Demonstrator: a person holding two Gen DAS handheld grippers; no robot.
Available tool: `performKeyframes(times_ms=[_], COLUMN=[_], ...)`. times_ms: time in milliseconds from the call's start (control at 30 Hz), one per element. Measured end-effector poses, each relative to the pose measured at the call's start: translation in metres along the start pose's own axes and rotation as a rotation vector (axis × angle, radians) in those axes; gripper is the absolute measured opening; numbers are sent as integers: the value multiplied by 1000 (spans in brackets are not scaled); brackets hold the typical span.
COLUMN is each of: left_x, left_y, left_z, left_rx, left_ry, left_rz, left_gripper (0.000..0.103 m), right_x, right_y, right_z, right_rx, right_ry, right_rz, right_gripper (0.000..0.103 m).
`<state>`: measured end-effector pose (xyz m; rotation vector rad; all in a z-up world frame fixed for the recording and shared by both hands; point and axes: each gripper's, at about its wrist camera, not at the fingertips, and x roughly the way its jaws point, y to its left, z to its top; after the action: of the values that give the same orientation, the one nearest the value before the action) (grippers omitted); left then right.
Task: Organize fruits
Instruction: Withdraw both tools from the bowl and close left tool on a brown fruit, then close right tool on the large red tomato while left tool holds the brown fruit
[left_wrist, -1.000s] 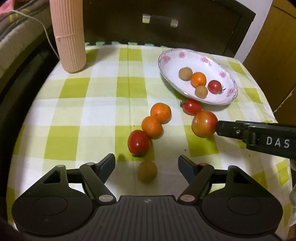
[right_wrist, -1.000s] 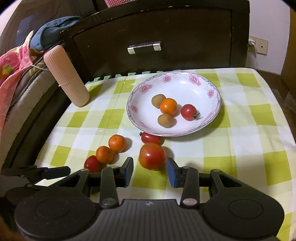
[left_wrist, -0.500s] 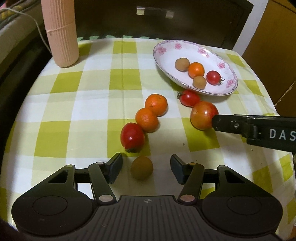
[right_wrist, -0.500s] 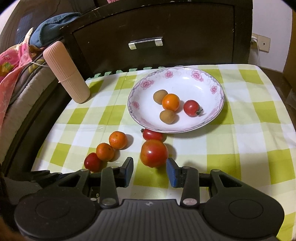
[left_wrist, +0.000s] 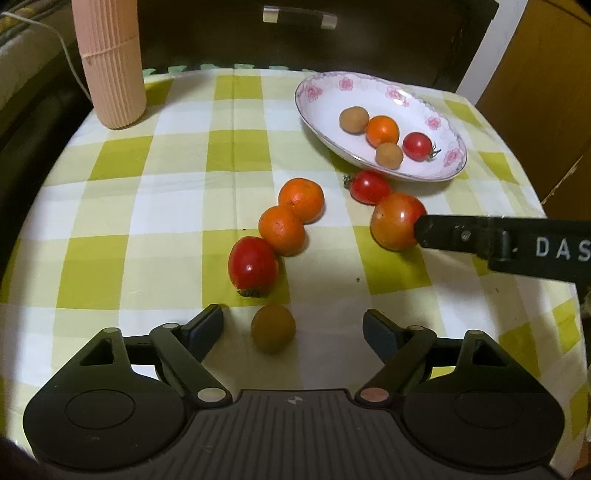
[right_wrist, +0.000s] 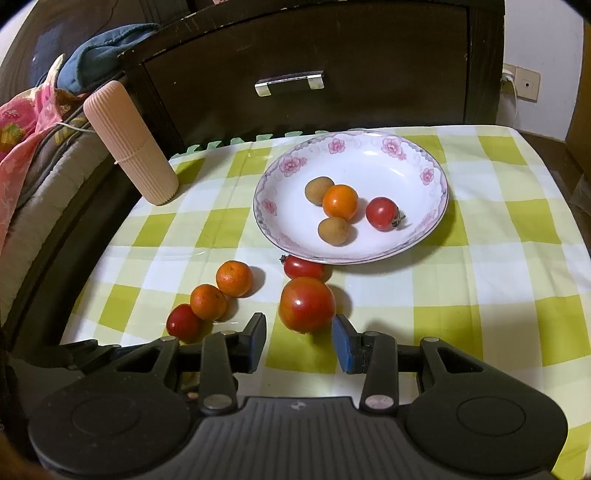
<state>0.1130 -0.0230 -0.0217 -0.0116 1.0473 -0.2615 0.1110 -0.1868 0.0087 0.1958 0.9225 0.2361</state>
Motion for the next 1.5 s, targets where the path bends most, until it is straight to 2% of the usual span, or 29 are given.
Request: performKeyframes(times_ms=[100,167,233,300,400,500,667,1000,1200,1333,1500], left_x=[0,-2,-3,-5,-7,-9,-12,-13,-13,-14,-13], left_y=[0,-1,-1,0,4,3,-1,1,4,6,5], left_z=[-1,-2,-3,-4,-4,-5,-11,-12,-11,-11,-11], left_rx=[4,10,21,20,4,4,24,11,-5,-14,-11], left_ry=[1,-7,-20,-29,-31,-28,-30,-22,-13,-7,-3], left_rz=[7,33,66,86,91,87,92,53,27,11,-5], left_gripper=[85,77,62,54,45,32,32,32,32,32,33], right_x=[-1,-2,-3,-4,-6,-7,-6,-1,9,21,37], right_y=[0,0,-1,-1,-2,-3,-5,-15,-22,-19,-14], right_z=[1,1,2,3,4,5,5,5,12,15,16], right_rx=[0,1,2,4,7,10,19,63,124,135,115], right_ry=[-3,-5,-8,-11,-16,-19,-8,6,13,35,51], right_rz=[3,4,6,6,5,6,-9,-21,9,19,16], right_gripper=[38,38,38,38,38,38,38,38,38,45,46])
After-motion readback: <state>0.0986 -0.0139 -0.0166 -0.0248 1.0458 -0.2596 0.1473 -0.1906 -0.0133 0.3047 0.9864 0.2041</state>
